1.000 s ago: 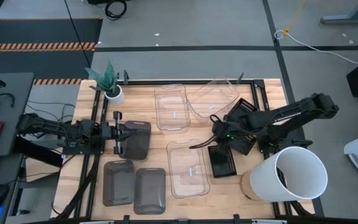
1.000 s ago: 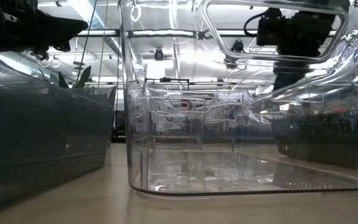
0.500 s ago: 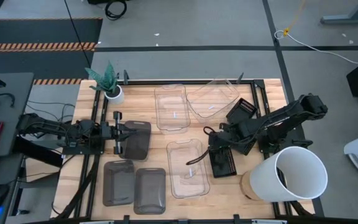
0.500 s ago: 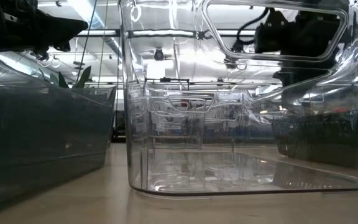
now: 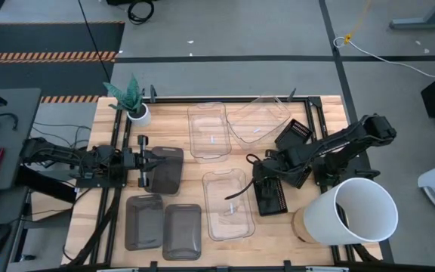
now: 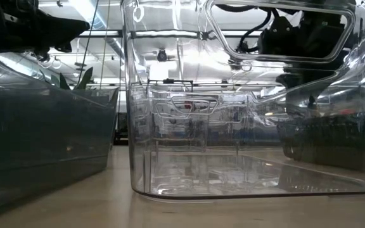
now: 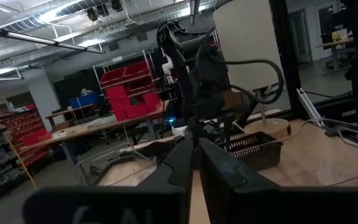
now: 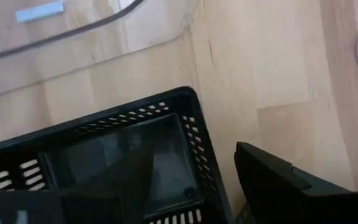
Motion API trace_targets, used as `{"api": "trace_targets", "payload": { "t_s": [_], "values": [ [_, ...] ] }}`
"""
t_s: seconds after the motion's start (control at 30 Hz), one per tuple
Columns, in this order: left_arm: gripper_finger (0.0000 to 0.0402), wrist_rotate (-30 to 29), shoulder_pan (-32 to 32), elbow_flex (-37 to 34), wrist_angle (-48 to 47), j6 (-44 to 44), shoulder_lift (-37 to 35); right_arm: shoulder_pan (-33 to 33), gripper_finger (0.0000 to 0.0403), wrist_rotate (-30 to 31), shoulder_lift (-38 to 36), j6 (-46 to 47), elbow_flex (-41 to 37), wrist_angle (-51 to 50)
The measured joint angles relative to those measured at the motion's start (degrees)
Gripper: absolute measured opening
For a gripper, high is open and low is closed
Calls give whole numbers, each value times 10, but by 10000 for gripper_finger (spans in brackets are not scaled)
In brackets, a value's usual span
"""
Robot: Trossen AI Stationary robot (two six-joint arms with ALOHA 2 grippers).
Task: Stack baskets by color
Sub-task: Stack the bottom black bin on the middle black bin
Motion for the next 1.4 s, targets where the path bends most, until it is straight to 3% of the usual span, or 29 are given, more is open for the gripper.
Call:
{"api": "trace_targets", "payload": {
  "t_s": [0.3,0.6,1.0,1.23,1.4],
  "values": [
    [34,0,0,0,0,0,0,-2,190,5,64,-73,0,10],
    [28,0,0,0,0,0,0,-2,136,6,109,-83,-1,12],
    [35,0,0,0,0,0,0,-2,15,-14,102,-83,0,9],
    [33,0,0,0,0,0,0,-2,11,-17,101,-82,3,1],
    [28,0,0,0,0,0,0,-2,6,-15,99,-86,48,-47]
  ]
}}
